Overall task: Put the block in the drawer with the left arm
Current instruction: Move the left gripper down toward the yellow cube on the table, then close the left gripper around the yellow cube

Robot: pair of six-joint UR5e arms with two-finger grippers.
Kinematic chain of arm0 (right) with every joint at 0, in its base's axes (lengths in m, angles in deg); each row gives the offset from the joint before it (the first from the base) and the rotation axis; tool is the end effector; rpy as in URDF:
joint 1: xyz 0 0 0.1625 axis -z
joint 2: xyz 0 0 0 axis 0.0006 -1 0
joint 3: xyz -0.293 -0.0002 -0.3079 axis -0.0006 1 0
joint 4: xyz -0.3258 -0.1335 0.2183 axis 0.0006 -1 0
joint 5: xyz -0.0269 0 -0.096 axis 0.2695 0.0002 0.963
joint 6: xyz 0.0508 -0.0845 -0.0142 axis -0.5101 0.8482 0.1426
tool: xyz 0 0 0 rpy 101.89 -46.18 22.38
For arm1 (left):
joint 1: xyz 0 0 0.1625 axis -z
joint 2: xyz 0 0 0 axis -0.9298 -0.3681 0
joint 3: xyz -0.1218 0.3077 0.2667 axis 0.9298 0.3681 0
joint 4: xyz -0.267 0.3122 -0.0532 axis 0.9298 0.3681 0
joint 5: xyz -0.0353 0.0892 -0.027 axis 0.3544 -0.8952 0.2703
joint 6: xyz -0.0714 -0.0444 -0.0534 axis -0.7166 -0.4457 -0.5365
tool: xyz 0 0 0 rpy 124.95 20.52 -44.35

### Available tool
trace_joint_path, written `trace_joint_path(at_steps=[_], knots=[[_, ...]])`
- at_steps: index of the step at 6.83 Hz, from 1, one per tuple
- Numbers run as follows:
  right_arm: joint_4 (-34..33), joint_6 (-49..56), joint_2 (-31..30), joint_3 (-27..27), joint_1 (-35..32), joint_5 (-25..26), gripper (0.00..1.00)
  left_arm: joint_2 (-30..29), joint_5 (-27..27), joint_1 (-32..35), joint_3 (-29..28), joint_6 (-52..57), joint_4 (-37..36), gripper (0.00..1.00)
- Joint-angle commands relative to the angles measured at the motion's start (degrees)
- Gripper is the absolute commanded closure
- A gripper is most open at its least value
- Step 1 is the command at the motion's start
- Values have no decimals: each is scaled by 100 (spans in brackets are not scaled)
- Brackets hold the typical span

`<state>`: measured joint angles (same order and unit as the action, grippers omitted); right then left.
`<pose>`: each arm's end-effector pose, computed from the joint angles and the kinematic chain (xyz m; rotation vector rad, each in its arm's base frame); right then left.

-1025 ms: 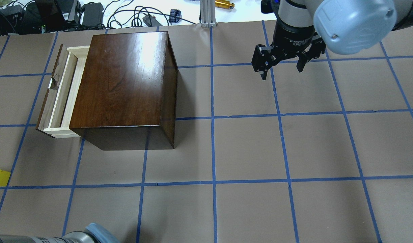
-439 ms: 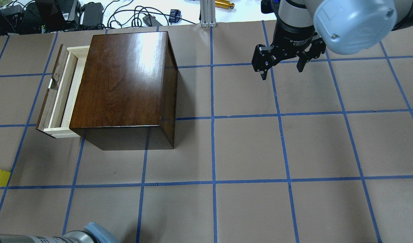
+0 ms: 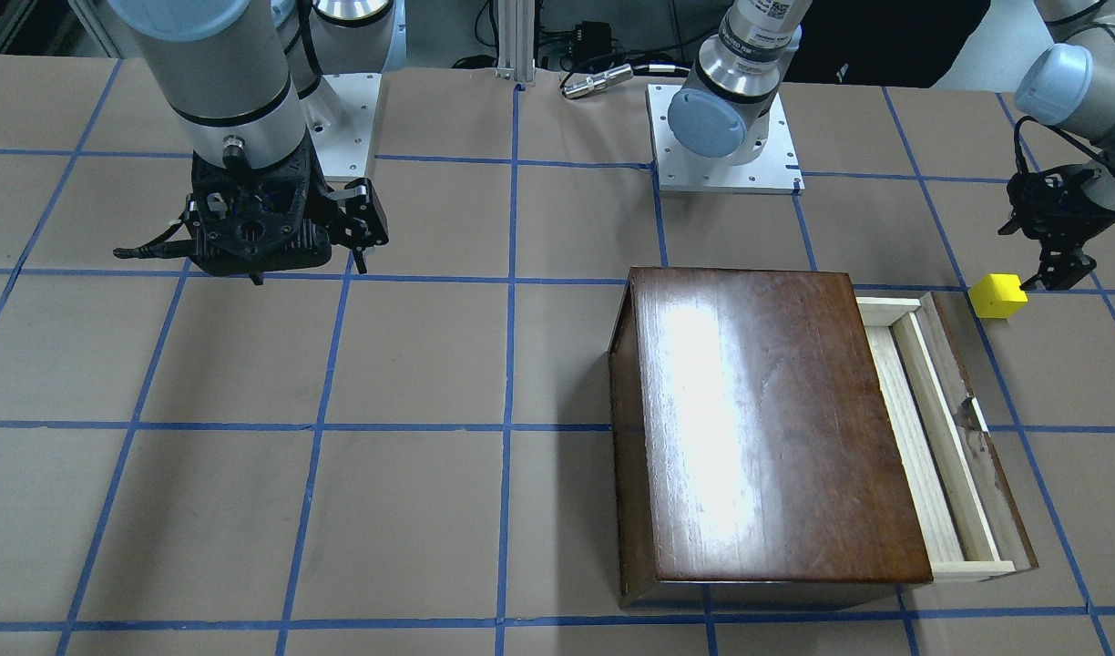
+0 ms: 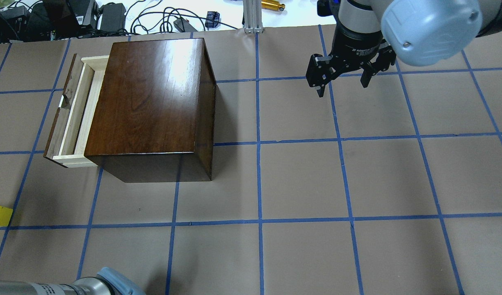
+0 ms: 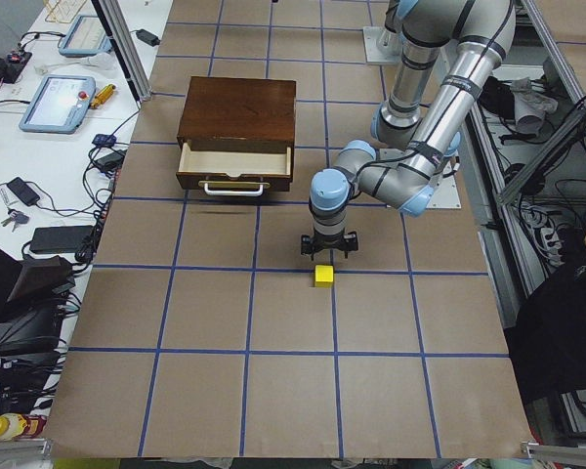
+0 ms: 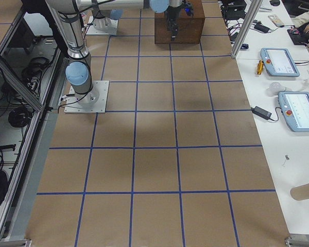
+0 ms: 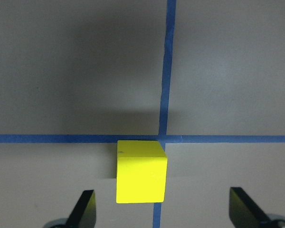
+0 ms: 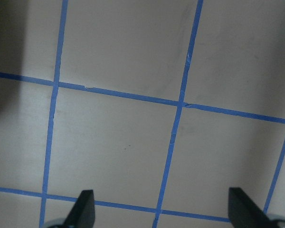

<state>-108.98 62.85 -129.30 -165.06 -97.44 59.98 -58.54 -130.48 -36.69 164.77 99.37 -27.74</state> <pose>0.1994 -0.5209 0.4695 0.2758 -3.0948 -0.0288 0.3391 -0.3527 0.2575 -2.1602 -2.2429 -0.1766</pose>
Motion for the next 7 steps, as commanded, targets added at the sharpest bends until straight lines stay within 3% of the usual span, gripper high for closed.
trace_joint_path(at_steps=[1,7], knots=[[0,4,0,0,0,-9,0,-199,212,-164,194,368,-494,0],[0,4,0,0,0,-9,0,-841,398,-367,194,801,-972,0]])
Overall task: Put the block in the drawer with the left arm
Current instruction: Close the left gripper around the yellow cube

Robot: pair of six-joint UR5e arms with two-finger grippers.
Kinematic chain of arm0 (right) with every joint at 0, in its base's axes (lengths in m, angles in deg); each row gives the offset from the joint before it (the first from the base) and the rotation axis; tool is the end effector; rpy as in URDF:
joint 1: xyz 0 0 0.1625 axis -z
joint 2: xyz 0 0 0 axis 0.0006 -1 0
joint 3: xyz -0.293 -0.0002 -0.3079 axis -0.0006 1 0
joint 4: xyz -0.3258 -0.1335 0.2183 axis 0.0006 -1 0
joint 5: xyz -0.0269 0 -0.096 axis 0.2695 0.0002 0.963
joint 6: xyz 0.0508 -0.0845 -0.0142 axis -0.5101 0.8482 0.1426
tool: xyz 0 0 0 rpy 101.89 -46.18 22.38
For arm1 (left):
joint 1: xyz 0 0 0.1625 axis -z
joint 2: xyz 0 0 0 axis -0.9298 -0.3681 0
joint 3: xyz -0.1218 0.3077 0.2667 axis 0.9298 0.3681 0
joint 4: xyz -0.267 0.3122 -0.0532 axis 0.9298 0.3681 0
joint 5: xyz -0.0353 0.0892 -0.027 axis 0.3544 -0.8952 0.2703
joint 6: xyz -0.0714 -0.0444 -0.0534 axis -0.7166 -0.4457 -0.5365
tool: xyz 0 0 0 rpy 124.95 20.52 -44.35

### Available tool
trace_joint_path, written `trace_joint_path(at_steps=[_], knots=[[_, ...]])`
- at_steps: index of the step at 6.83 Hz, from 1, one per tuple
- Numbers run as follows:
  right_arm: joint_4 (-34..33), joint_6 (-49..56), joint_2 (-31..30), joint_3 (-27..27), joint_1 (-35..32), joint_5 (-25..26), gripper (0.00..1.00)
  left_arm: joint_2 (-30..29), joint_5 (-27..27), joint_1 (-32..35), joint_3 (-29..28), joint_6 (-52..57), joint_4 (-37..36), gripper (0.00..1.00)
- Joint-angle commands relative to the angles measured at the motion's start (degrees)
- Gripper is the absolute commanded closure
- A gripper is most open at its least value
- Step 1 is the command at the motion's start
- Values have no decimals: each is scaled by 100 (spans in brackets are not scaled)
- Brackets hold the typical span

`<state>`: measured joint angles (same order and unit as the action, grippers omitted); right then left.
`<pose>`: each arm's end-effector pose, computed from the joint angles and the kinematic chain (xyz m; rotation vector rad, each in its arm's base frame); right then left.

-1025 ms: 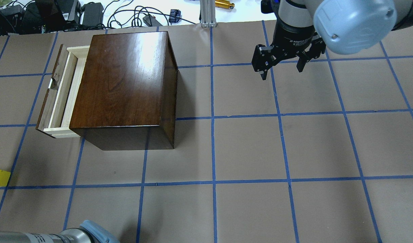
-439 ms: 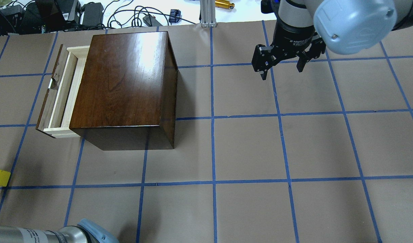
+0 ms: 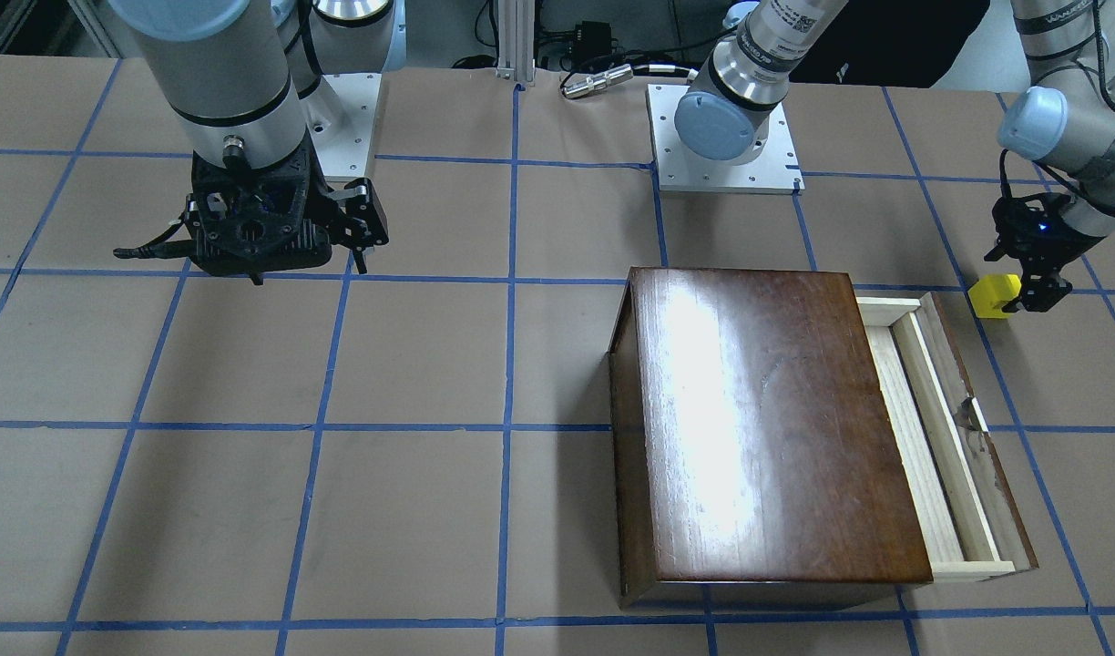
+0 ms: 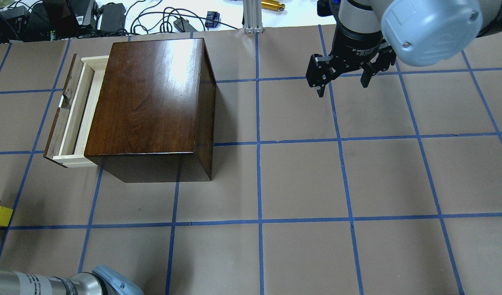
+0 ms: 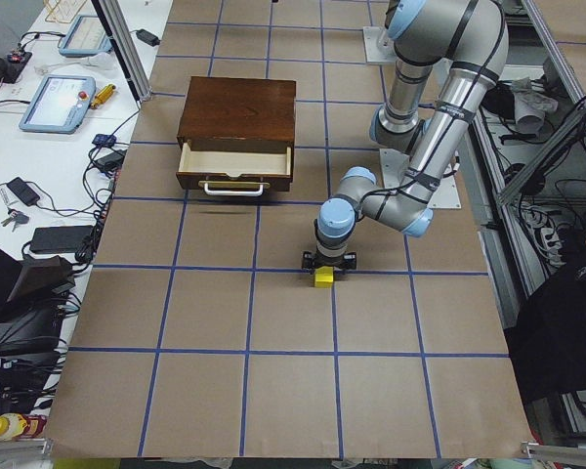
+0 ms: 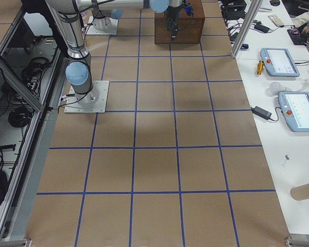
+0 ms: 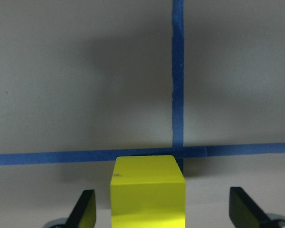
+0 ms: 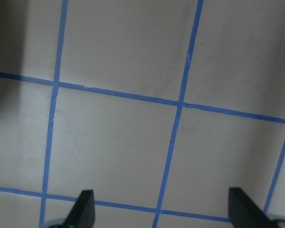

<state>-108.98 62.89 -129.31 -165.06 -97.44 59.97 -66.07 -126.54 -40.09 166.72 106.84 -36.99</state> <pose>0.1994 -0.5208 0.4696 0.2769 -3.0949 -0.0286 0.3672 -0.3439 0.1962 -2.2463 -2.1720 -0.0686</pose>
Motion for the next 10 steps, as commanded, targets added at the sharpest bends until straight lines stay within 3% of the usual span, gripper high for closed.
trace_joint_path(at_steps=[1,2,3,4,6,8,10], knots=[[0,0,0,0,0,2,0,-167,21,-71,-1,63,-168,0],[0,0,0,0,0,2,0,-212,126,-80,-1,133,-204,0],[0,-9,0,0,0,2,0,-221,136,-80,-9,177,-213,20],[0,0,0,0,0,2,0,-221,127,-80,-18,178,-222,74],[0,0,0,0,0,2,0,-186,118,-80,-36,178,-222,99],[0,0,0,0,0,2,0,24,127,-36,-219,29,-266,100],[0,0,0,0,0,2,0,305,109,174,-832,-356,493,100]])
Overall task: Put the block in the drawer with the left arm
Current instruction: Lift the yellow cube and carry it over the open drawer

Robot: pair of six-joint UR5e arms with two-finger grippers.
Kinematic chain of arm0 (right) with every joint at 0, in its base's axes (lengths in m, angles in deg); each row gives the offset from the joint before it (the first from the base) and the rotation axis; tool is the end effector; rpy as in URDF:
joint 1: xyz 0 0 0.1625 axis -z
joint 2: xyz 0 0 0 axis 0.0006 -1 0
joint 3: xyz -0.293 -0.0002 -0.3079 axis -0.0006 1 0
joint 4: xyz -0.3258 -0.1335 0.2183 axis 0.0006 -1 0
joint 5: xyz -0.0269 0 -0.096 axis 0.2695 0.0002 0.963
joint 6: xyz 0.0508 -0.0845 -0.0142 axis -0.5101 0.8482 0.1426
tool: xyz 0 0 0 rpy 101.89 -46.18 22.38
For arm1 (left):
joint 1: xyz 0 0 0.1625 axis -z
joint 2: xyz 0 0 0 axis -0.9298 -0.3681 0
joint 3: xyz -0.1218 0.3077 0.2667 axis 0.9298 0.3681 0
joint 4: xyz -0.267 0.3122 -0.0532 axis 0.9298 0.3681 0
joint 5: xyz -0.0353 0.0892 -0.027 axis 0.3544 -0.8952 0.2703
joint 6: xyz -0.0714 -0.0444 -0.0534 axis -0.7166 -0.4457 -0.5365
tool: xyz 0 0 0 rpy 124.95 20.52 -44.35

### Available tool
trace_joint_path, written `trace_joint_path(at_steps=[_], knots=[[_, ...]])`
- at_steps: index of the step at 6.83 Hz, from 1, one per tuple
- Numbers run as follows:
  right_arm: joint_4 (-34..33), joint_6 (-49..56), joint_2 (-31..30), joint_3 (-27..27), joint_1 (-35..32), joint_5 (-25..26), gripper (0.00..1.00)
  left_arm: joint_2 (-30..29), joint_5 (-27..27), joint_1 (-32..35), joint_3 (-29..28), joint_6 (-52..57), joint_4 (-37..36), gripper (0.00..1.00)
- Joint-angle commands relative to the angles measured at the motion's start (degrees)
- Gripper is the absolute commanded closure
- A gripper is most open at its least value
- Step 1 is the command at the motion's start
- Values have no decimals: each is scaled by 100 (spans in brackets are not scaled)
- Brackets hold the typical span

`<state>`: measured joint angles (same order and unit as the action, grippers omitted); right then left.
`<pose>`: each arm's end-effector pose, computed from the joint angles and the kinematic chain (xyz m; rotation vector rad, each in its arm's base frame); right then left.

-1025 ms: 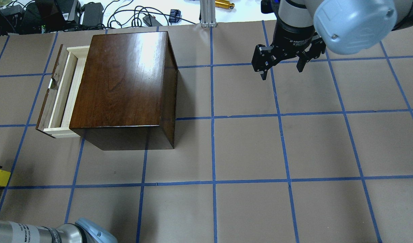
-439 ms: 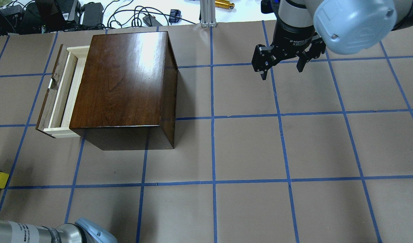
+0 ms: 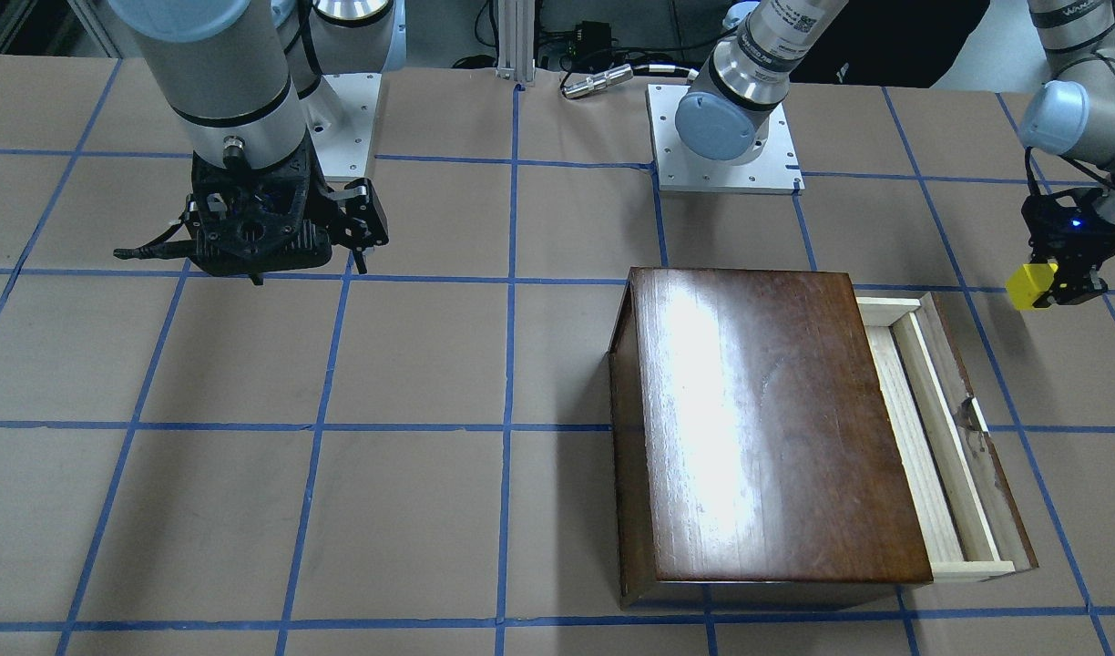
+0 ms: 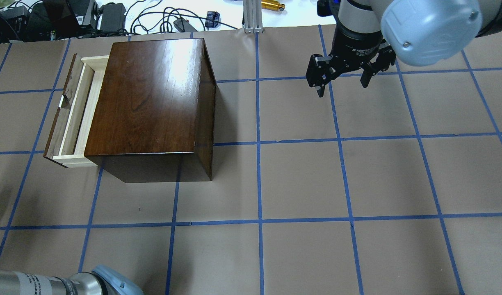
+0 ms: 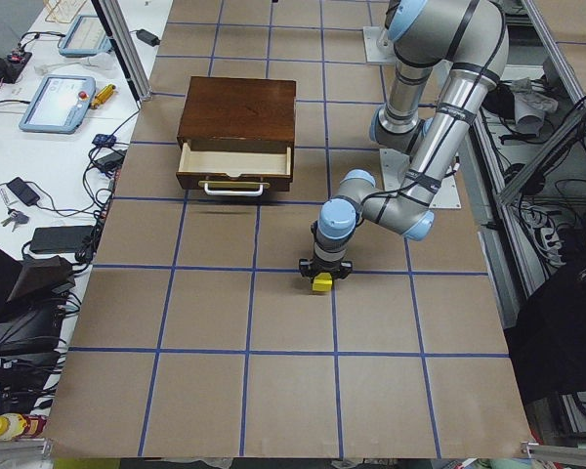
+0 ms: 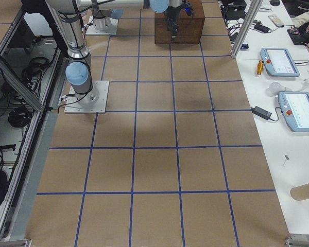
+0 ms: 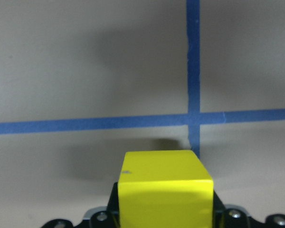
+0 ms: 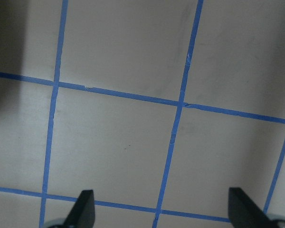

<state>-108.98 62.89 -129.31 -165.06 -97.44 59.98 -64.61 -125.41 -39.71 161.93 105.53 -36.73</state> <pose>0.1994 -0.5208 0.4696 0.2769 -3.0947 -0.0286 0.3884 -0.3614 0.2416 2.1740 2.1395 0.0847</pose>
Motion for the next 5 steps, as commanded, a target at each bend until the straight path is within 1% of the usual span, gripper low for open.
trace_joint_path(at_steps=[1,3,4,5], knots=[[0,0,0,0,0,-9,0,309,-30,485,-740,-480,986,100],[0,0,0,0,0,-9,0,582,-92,1170,-1706,-1487,2460,100],[0,0,0,0,0,-9,0,635,-92,1591,-2180,-1832,2990,100],[0,0,0,0,0,0,0,696,-100,2057,-2455,-2123,3334,100]])
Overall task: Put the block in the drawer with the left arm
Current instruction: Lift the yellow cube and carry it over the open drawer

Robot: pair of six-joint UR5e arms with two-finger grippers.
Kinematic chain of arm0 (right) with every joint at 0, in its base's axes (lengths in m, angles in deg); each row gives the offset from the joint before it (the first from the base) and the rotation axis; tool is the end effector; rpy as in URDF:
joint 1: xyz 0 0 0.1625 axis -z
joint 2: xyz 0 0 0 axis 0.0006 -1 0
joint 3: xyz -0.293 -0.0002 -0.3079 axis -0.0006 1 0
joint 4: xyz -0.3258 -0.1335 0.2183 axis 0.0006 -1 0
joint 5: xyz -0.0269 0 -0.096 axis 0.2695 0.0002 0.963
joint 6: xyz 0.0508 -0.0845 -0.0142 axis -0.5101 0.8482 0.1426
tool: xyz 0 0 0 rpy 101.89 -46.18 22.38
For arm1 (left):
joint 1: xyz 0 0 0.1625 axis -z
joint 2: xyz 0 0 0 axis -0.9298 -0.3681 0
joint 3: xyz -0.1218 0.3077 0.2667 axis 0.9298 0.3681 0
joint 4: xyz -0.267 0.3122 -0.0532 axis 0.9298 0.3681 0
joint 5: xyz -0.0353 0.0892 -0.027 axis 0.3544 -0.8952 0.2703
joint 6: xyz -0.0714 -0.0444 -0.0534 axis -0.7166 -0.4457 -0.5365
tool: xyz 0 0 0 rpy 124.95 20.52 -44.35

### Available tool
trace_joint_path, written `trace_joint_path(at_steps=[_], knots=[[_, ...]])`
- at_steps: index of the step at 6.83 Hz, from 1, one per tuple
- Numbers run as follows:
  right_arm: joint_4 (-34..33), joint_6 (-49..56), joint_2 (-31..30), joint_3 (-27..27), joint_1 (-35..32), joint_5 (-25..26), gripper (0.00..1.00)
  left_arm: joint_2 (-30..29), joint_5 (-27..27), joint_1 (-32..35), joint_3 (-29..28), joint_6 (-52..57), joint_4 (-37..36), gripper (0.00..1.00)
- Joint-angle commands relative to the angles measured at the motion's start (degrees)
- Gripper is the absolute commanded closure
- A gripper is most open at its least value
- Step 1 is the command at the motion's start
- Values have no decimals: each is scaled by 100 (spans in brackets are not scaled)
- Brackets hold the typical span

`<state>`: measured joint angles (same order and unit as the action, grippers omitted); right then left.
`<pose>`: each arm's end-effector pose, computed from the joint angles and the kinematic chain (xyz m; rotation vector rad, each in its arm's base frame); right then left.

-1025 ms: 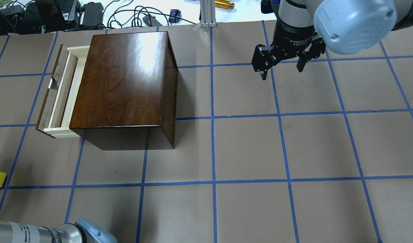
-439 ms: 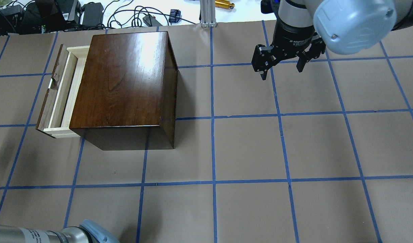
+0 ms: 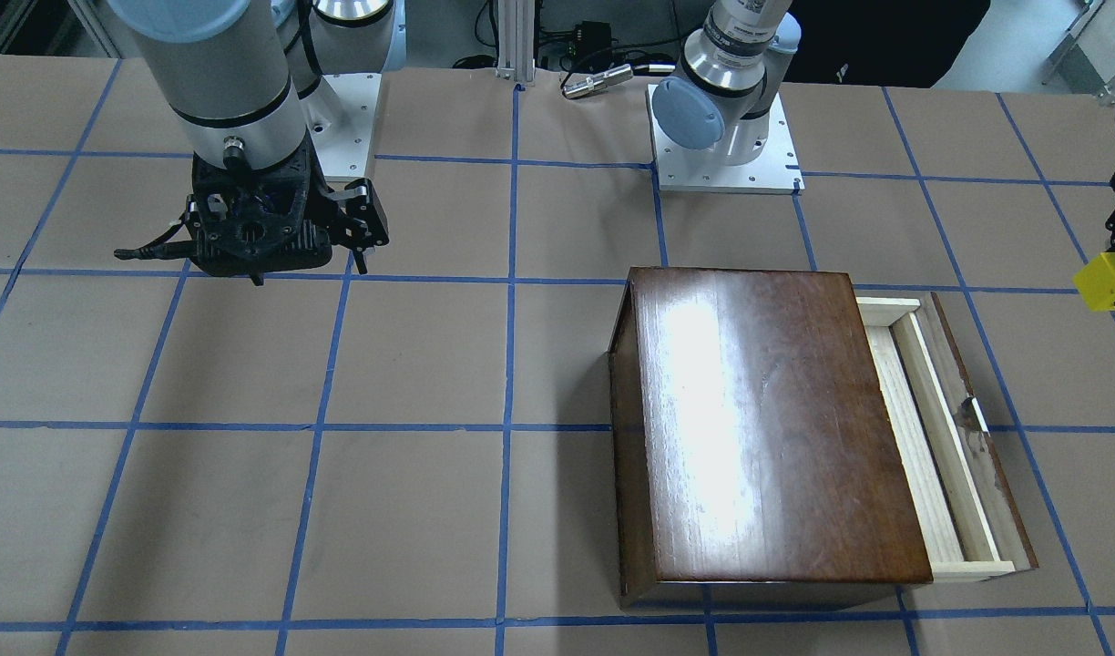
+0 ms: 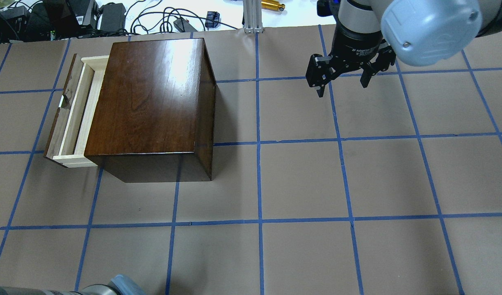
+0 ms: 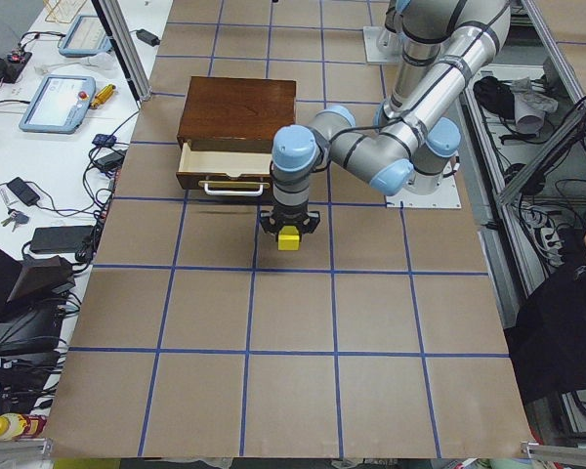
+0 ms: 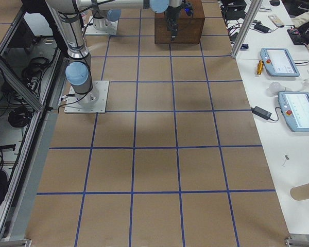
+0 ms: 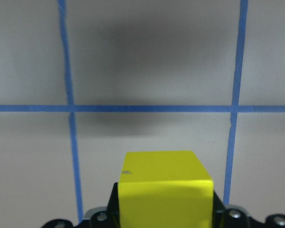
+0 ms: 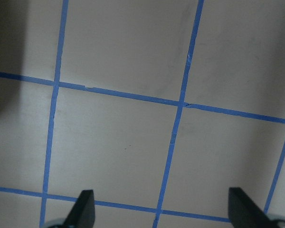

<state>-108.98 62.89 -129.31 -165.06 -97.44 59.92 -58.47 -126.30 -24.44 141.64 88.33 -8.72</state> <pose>0.1995 -0.5208 0.4696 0.2770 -3.0958 -0.0287 0.3022 -0.4707 0.4087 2.1488 2.1876 0.0664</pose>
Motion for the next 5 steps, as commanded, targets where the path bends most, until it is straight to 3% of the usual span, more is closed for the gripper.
trace_joint_path(at_steps=[1,5], knots=[[0,0,0,0,0,6,0,127,-11,926,-489,-728,615,100],[0,0,0,0,0,-3,0,-153,86,2343,-411,-2887,537,100]])
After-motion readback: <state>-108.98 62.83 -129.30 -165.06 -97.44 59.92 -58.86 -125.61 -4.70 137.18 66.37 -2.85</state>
